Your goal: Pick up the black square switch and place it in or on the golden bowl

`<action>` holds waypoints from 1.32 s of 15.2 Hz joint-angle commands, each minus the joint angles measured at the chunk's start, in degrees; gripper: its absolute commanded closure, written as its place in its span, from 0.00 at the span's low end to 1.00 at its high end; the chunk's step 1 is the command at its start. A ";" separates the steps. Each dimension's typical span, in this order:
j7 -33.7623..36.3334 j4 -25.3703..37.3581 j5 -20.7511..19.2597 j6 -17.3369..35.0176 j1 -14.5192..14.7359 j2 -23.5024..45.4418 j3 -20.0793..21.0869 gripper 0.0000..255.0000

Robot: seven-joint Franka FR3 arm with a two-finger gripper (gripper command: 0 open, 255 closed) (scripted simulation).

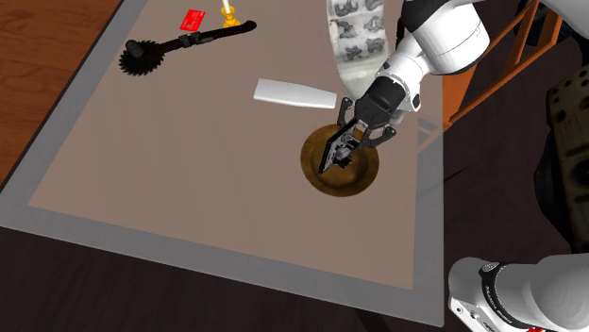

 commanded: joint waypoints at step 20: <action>1.45 5.65 -3.80 -4.66 -1.93 2.41 -2.17 0.00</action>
